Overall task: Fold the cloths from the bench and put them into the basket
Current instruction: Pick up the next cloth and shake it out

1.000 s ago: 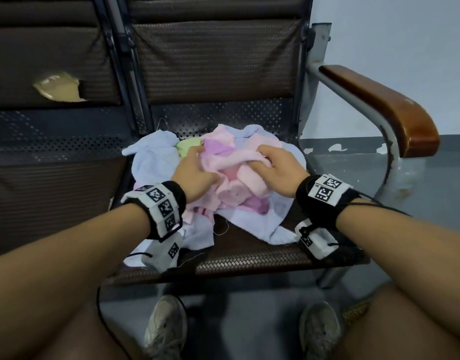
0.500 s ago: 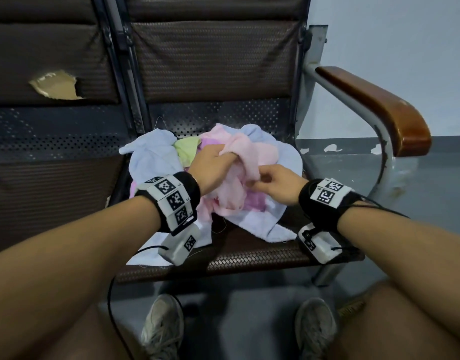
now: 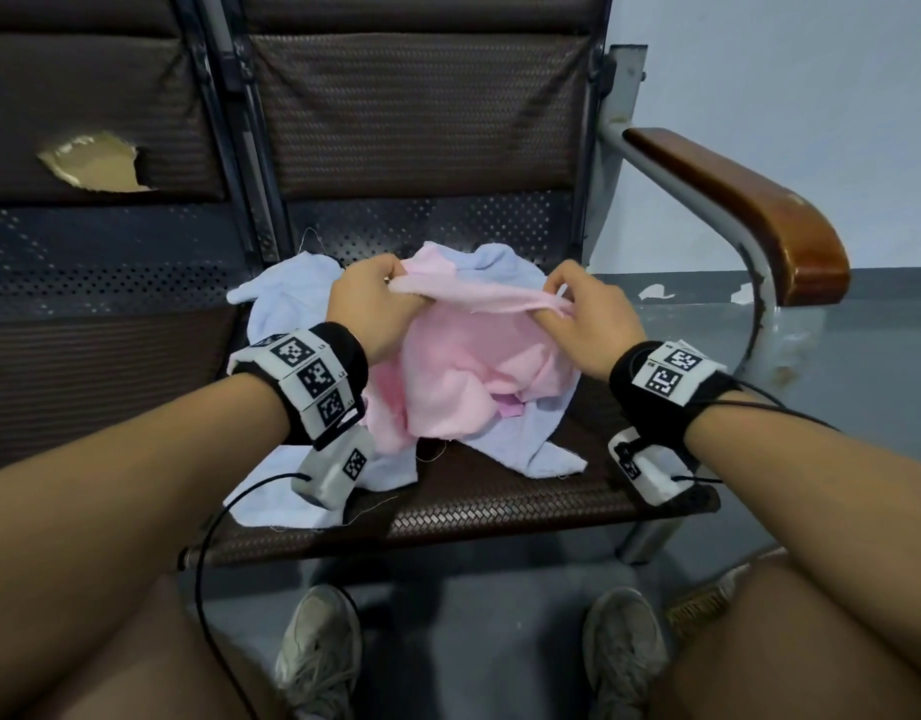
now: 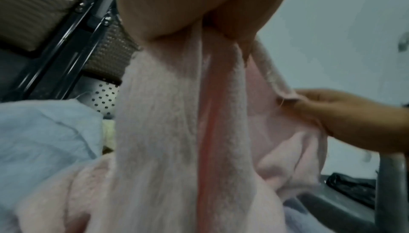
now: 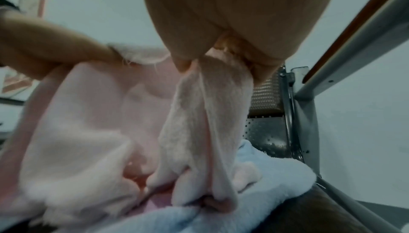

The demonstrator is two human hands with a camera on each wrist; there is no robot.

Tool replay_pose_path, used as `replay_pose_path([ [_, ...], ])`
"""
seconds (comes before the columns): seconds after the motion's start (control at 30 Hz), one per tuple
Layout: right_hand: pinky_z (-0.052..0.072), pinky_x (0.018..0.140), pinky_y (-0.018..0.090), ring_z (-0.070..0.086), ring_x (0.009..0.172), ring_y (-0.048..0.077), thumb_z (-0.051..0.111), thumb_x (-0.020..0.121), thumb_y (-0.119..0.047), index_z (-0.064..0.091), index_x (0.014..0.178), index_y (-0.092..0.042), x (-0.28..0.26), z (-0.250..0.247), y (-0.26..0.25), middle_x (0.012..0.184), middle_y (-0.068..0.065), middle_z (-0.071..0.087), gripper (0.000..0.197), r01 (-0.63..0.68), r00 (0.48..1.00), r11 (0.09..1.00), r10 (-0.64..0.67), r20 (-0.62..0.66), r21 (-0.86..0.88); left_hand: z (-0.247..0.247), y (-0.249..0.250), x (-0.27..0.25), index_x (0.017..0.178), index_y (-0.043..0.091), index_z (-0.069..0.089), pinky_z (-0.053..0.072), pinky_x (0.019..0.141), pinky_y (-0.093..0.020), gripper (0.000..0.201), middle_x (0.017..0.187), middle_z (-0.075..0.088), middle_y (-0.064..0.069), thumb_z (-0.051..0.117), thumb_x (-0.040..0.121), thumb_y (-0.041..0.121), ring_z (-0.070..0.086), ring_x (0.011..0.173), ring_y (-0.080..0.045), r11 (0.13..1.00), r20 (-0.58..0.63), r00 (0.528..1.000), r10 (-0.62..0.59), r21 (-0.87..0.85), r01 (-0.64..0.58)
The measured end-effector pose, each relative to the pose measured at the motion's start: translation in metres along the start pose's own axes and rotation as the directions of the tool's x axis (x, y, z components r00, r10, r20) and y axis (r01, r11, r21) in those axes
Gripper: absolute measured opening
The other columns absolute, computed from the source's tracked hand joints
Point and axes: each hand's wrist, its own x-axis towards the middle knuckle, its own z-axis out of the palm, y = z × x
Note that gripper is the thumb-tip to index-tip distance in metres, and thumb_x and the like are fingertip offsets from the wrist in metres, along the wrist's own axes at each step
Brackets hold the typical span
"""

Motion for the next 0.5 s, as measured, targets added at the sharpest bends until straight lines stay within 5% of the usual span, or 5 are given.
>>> replay_pose_path([
  [0.07, 0.04, 0.059, 0.035, 0.056, 0.069, 0.023, 0.052, 0.097, -0.037, 0.053, 0.091, -0.022, 0.0, -0.005, -0.001, 0.074, -0.004, 0.058, 0.016, 0.069, 0.994, 0.997, -0.065, -0.083, 0.044, 0.002, 0.002, -0.003, 0.051, 0.019, 0.046, 0.029, 0.05, -0.03, 0.043, 0.049, 0.045, 0.007, 0.06, 0.089, 0.036, 0.041, 0.055, -0.013, 0.997, 0.03, 1.0, -0.004, 0.08, 0.002],
  [0.17, 0.044, 0.072, 0.036, 0.057, 0.084, 0.026, 0.052, 0.094, -0.02, 0.065, 0.099, -0.015, 0.0, -0.009, -0.005, 0.093, 0.005, 0.061, 0.014, 0.13, 0.985, 0.99, -0.136, -0.107, -0.058, 0.004, 0.008, -0.005, 0.062, 0.014, 0.049, 0.028, 0.064, -0.031, 0.041, 0.064, 0.051, 0.0, 0.041, 0.101, 0.024, 0.046, 0.072, -0.025, 0.989, -0.013, 0.998, -0.059, 0.137, 0.06],
  [0.3, 0.045, 0.076, 0.033, 0.063, 0.096, 0.036, 0.047, 0.092, -0.009, 0.071, 0.102, -0.013, -0.004, -0.008, 0.005, 0.102, 0.013, 0.069, 0.027, -0.108, 0.989, 0.971, 0.127, 0.074, -0.213, 0.005, 0.016, 0.0, 0.102, 0.003, 0.064, 0.05, 0.081, -0.043, 0.031, 0.103, 0.067, -0.016, 0.035, 0.095, 0.011, 0.062, 0.097, -0.037, 0.971, 0.001, 0.987, -0.162, -0.175, 0.16],
  [0.4, 0.041, 0.068, 0.031, 0.062, 0.085, 0.037, 0.045, 0.096, -0.011, 0.068, 0.082, -0.007, -0.008, -0.009, 0.013, 0.087, 0.016, 0.067, 0.027, -0.249, 0.956, 0.956, 0.268, 0.116, -0.158, 0.005, 0.023, -0.004, 0.137, 0.021, 0.055, 0.056, 0.089, -0.044, 0.049, 0.132, 0.062, -0.012, 0.04, 0.093, 0.005, 0.061, 0.118, -0.033, 0.894, 0.023, 0.977, -0.213, -0.399, 0.204],
  [0.5, 0.036, 0.059, 0.029, 0.055, 0.069, 0.019, 0.043, 0.1, -0.018, 0.058, 0.077, -0.013, -0.005, -0.014, 0.002, 0.073, 0.001, 0.059, 0.028, -0.212, 0.975, 0.965, 0.219, -0.025, 0.156, 0.01, 0.024, -0.005, 0.092, 0.021, 0.076, 0.061, 0.071, -0.037, 0.022, 0.092, 0.075, -0.003, 0.065, 0.083, 0.004, 0.072, 0.089, -0.025, 0.886, 0.112, 0.979, -0.172, -0.417, 0.203],
])
